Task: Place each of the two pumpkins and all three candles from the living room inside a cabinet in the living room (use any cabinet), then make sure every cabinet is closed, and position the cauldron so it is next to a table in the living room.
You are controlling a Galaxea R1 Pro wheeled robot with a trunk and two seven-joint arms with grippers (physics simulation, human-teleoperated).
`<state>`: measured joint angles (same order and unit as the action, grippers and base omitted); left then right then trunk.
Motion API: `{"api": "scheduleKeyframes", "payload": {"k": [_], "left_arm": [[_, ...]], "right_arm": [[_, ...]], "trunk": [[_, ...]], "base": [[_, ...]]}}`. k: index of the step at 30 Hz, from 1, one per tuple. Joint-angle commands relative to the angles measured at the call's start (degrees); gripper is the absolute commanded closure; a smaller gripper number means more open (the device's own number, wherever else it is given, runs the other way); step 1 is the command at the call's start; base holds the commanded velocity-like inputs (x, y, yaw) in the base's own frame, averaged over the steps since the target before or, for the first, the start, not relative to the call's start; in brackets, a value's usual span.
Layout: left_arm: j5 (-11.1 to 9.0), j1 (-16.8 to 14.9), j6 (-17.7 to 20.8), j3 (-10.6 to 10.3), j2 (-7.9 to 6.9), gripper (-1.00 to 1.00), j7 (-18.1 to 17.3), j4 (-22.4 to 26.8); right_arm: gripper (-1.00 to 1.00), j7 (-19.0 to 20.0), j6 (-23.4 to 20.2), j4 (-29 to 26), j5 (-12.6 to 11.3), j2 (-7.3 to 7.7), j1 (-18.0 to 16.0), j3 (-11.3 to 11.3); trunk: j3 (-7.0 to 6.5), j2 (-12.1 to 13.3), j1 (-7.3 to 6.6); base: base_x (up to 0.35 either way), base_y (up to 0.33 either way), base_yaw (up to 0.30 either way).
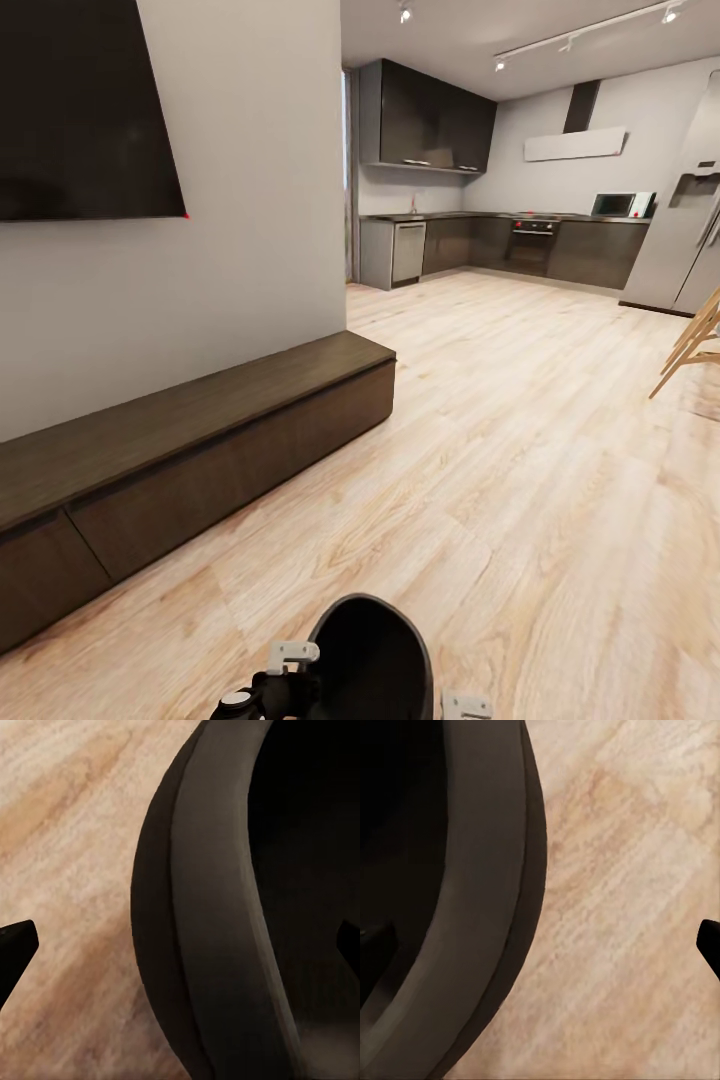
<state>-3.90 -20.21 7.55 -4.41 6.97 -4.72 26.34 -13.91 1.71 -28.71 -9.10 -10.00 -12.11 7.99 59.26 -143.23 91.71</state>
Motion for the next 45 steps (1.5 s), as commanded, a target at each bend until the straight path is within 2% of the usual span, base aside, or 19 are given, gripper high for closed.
{"api": "scheduleKeyframes", "payload": {"k": [1, 8, 17, 18, 25, 26, 45], "left_arm": [[-0.4, 0.0, 0.4, -0.2, -0.03, -1.0, 0.0, 0.1], [-0.4, 0.0, 0.3, -0.2, -0.03, -1.0, 0.0, 0.1], [-0.4, 0.0, 0.3, -0.2, -0.03, -1.0, 0.0, 0.1], [-0.4, 0.0, 0.3, -0.2, -0.03, -1.0, 0.0, 0.1], [-0.4, 0.0, 0.3, -0.2, -0.03, -1.0, 0.0, 0.1], [-0.4, 0.0, 0.3, -0.2, -0.03, 1.0, 0.0, 0.1], [-0.3, 0.0, 0.3, -0.2, -0.03, 1.0, 0.0, 0.1]], "right_arm": [[-1.0, -0.4, 0.2, 0.4, -0.7, 0.0, 0.0, 0.2], [-1.0, -0.4, 0.8, 5.8, -1.0, 0.0, -2.3, 0.1], [-1.0, -0.4, 2.0, 7.2, -1.0, 0.0, -2.8, 0.1], [1.0, -0.4, 2.1, 7.2, -1.0, 0.0, -2.8, 0.1], [1.0, -0.4, 2.1, 7.2, -1.0, 0.0, -2.8, 0.1], [1.0, -0.4, 2.2, 7.2, -1.0, 0.0, -2.8, 0.1], [1.0, -0.4, 2.2, 7.1, -1.0, 0.0, -2.8, 0.1]], "trunk": [[0.05, 0.0, -0.01], [0.05, 0.0, -0.01], [0.05, 0.0, -0.01], [0.05, 0.0, -0.01], [0.05, 0.0, -0.01], [0.05, 0.0, -0.01], [0.05, 0.0, -0.01]], "base": [[0.0, 0.0, 0.0], [0.0, 0.0, 0.0], [0.0, 0.0, 0.0], [0.0, 0.0, 0.0], [0.0, 0.0, 0.0], [0.0, 0.0, 0.0], [0.0, 0.0, 0.0]]}}
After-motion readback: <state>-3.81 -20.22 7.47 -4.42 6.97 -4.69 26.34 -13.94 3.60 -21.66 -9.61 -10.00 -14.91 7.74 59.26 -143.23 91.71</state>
